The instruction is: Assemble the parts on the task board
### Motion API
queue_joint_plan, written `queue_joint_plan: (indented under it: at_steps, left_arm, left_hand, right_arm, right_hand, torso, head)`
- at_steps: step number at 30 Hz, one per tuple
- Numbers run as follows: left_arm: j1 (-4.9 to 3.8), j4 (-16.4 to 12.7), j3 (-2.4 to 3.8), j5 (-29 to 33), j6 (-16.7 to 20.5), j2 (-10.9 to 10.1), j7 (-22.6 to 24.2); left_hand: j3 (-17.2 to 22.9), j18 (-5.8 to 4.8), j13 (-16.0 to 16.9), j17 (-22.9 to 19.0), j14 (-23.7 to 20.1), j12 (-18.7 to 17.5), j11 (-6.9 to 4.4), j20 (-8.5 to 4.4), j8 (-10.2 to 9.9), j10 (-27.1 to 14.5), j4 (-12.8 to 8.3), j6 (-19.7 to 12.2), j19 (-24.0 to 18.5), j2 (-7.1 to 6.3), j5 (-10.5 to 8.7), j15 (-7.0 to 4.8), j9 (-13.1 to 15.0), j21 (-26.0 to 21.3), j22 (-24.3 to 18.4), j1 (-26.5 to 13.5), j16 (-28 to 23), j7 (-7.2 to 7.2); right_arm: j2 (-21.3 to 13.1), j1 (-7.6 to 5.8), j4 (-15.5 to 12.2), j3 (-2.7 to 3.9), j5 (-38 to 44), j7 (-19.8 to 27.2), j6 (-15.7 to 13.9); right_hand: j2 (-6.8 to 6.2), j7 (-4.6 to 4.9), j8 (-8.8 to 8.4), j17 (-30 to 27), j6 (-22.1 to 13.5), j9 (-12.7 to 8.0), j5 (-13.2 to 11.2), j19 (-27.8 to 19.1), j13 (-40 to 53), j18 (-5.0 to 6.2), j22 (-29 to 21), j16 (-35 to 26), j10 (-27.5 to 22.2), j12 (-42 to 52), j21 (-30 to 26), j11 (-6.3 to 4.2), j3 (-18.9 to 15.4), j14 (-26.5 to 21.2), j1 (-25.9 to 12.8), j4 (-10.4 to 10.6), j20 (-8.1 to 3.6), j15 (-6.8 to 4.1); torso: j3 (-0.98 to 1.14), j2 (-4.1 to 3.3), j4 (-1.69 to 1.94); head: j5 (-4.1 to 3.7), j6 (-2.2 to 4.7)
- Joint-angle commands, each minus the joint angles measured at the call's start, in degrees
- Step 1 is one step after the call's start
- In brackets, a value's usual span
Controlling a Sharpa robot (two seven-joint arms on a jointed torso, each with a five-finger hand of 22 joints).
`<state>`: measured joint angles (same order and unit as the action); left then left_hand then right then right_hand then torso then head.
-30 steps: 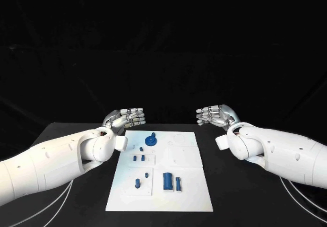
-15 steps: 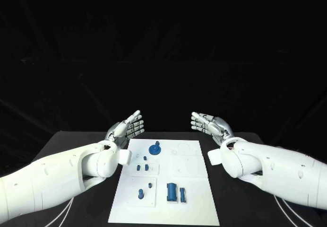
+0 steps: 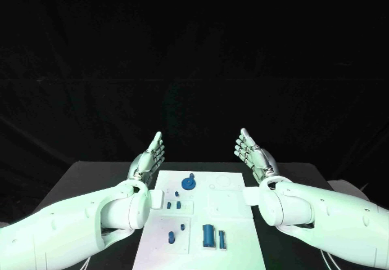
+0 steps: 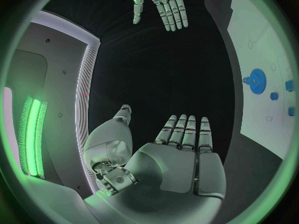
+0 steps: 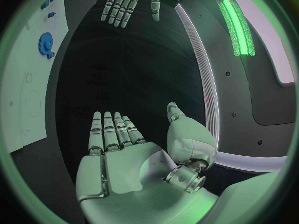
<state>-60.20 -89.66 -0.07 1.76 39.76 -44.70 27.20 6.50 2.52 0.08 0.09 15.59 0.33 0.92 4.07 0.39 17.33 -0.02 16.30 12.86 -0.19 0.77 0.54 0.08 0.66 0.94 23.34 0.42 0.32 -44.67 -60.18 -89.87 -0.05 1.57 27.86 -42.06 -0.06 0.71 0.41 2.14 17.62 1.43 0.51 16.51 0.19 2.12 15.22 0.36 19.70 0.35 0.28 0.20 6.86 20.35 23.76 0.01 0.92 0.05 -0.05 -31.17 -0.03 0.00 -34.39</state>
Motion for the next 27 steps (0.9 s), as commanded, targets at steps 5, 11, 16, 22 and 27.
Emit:
queue_joint_plan:
  at_steps: [5, 11, 16, 22, 27]
  left_arm:
    - [0.04, -0.3, 0.07, -1.8, 4.4, 0.0, 2.6]
    - [0.04, -0.3, 0.07, -1.8, 4.4, 0.0, 2.6]
    - [0.04, -0.3, 0.07, -1.8, 4.4, 0.0, 2.6]
    - [0.04, -0.3, 0.07, -1.8, 4.4, 0.0, 2.6]
    - [0.04, -0.3, 0.07, -1.8, 4.4, 0.0, 2.6]
  left_hand:
    - [-6.5, -2.52, -0.1, -0.1, -6.5, -0.3, -0.92, -4.07, -0.4, -7.3, 0.0, -6.8, -5.4, 0.19, -0.77, -0.54, -0.1, -0.7, -0.9, -9.8, -0.4, -0.32]
    - [-6.5, -2.52, -0.1, -0.1, -8.5, -0.3, -0.92, -4.07, -0.4, -9.5, 0.0, -8.9, -6.9, 0.19, -0.77, -0.54, -0.1, -0.7, -0.9, -12.7, -0.4, -0.32]
    - [-6.5, -2.52, -0.1, -0.1, -9.8, -0.3, -0.92, -4.07, -0.4, -10.9, 0.0, -10.3, -8.0, 0.19, -0.77, -0.54, -0.1, -0.7, -0.9, -14.7, -0.4, -0.32]
    - [-6.5, -2.52, -0.1, -0.1, -11.0, -0.3, -0.92, -4.07, -0.4, -12.2, 0.0, -11.5, -12.9, 0.19, -0.77, -0.54, -0.1, -0.7, -0.9, -16.6, -0.4, -0.32]
    - [-6.5, -2.52, -0.1, -0.1, -15.6, -0.3, -0.92, -4.07, -0.4, -13.1, 0.0, -12.2, -12.9, 0.19, -0.77, -0.54, -0.1, -0.7, -0.9, -17.6, -0.4, -0.32]
  right_arm:
    - [0.0, 0.02, -0.1, 0.05, -1.6, 1.9, -2.1]
    - [0.0, 0.02, -0.1, 0.05, -1.6, 1.9, -2.1]
    - [0.0, 0.02, -0.1, 0.05, -1.6, 1.9, -2.1]
    - [0.0, 0.02, -0.1, 0.05, -1.6, 1.9, -2.1]
    - [0.0, 0.02, -0.1, 0.05, -1.6, 1.9, -2.1]
  right_hand:
    - [0.06, -0.71, -0.41, -2.1, -7.6, -1.4, -0.5, -7.0, -0.2, -2.12, -6.5, -0.4, -8.4, -0.3, -0.3, -0.2, -6.9, -8.7, -10.1, 0.0, -0.92, -0.05]
    - [0.06, -0.71, -0.41, -2.1, -9.7, -1.4, -0.5, -9.1, -0.2, -2.12, -8.4, -0.4, -10.9, -0.3, -0.3, -0.2, -6.9, -11.3, -13.1, 0.0, -0.92, -0.05]
    - [0.06, -0.71, -0.41, -2.1, -11.2, -1.4, -0.5, -10.4, -0.2, -2.12, -9.7, -0.4, -12.5, -0.3, -0.3, -0.2, -6.9, -12.9, -15.0, 0.0, -0.92, -0.05]
    - [0.06, -0.71, -0.41, -2.1, -12.5, -1.4, -0.5, -11.7, -0.2, -2.12, -10.9, -0.4, -14.1, -0.3, -0.3, -0.2, -6.9, -14.5, -16.9, 0.0, -0.92, -0.05]
    - [0.06, -0.71, -0.41, -2.1, -17.6, -1.4, -0.5, -16.5, -0.2, -2.12, -15.2, -0.4, -19.7, -0.3, -0.3, -0.2, -6.9, -20.4, -23.8, 0.0, -0.92, -0.05]
  torso:
    - [0.05, -0.01, 0.03]
    - [0.05, -0.01, 0.03]
    - [0.05, -0.01, 0.03]
    - [0.05, -0.01, 0.03]
    - [0.05, -0.01, 0.03]
  head:
    - [0.0, 0.01]
    - [0.0, 0.01]
    - [0.0, 0.01]
    - [0.0, 0.01]
    - [0.0, 0.01]
